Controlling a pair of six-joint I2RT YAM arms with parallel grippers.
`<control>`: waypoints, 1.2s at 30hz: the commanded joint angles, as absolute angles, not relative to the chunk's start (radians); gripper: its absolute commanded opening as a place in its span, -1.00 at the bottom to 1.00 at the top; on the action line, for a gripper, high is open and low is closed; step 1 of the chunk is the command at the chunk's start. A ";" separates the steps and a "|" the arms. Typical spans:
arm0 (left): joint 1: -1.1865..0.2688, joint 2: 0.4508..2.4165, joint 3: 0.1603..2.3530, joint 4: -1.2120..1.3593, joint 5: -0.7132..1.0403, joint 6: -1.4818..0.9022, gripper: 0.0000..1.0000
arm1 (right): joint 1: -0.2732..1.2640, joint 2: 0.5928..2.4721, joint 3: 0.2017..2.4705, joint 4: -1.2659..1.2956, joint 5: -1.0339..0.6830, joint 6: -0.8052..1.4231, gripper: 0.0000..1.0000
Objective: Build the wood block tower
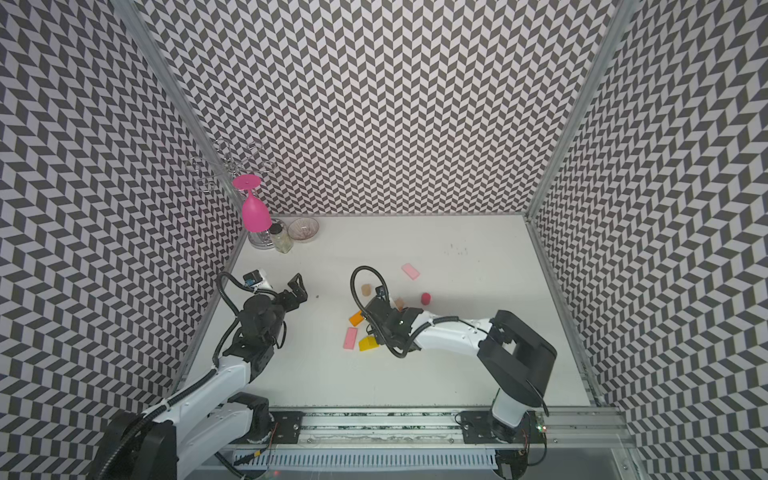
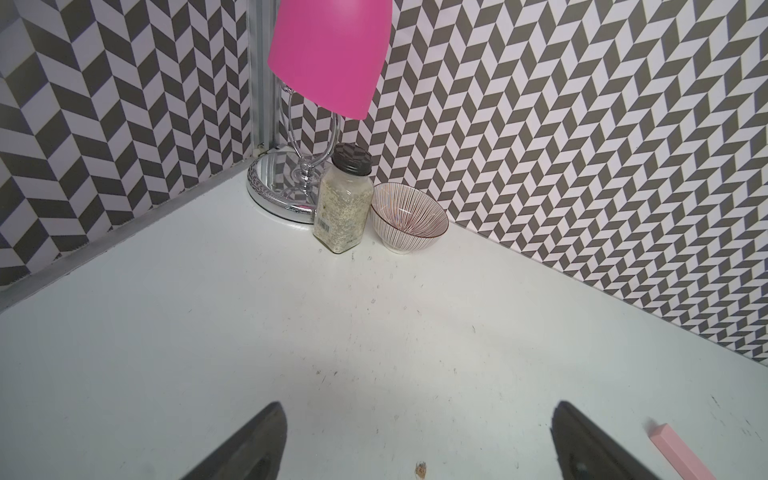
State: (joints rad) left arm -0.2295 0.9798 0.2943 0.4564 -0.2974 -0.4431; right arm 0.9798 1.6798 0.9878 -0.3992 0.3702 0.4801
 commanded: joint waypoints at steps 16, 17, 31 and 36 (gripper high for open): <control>-0.235 0.974 0.290 0.483 -0.302 -0.448 1.00 | 0.928 1.710 1.035 -0.360 0.336 0.445 0.27; -0.235 0.974 0.290 0.483 -0.302 -0.448 1.00 | 0.925 1.712 1.038 -0.360 0.333 0.445 0.27; -0.235 0.974 0.290 0.484 -0.301 -0.448 1.00 | 0.889 1.733 1.066 -0.360 0.302 0.431 0.28; -0.235 0.974 0.288 0.485 -0.301 -0.448 1.00 | 0.879 1.741 1.074 -0.362 0.298 0.431 0.28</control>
